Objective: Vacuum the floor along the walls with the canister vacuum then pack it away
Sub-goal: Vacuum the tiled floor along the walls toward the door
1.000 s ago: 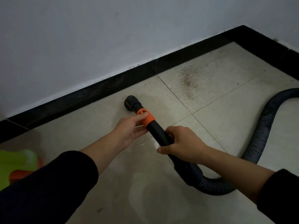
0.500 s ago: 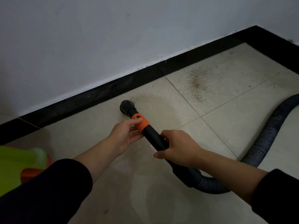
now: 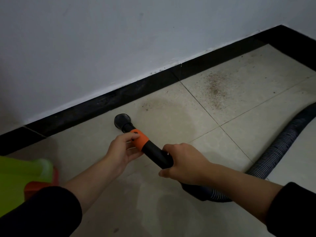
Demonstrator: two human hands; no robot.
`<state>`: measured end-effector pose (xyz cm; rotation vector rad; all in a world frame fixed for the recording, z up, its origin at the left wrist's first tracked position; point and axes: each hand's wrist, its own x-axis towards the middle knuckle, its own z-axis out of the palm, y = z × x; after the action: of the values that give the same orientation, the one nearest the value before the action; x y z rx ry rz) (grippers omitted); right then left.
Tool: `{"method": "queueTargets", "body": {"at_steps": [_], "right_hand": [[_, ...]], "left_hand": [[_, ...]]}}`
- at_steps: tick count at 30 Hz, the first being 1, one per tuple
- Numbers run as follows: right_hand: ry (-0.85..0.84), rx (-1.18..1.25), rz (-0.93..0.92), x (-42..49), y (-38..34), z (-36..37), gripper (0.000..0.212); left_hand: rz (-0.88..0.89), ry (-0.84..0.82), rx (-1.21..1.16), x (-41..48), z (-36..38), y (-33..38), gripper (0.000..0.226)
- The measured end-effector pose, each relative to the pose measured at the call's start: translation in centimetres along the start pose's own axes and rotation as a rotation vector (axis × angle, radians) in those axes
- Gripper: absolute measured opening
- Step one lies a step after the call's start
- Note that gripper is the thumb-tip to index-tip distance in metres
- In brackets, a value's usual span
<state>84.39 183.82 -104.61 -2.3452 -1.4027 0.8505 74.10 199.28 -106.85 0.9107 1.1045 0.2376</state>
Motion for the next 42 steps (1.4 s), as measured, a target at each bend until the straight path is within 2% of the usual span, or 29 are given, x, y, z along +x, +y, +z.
{"method": "queueTargets", "body": {"at_steps": [7,13,17,32,42], "right_hand": [[-0.055,-0.025,-0.054,-1.4,0.2,0.5,0.032],[-0.012,-0.074,-0.031,0.0,0.1,0.3,0.036],[0.010,-0.101,-0.033,1.6,-0.2,0.2,0.029],[0.093,-0.171,-0.007,4.1,-0.1,0.2,0.032],[0.120,-0.164,0.030,3.0,0.4,0.2,0.031]], "left_hand": [[-0.030,-0.003,-0.005,-0.8,-0.8,-1.3,0.021],[-0.011,0.007,0.006,0.1,-0.4,-0.3,0.018],[0.025,0.029,0.005,1.3,-0.4,0.8,0.010],[0.067,0.032,-0.049,4.2,1.6,1.8,0.034],[0.086,0.003,0.009,4.7,2.0,1.2,0.030]]}}
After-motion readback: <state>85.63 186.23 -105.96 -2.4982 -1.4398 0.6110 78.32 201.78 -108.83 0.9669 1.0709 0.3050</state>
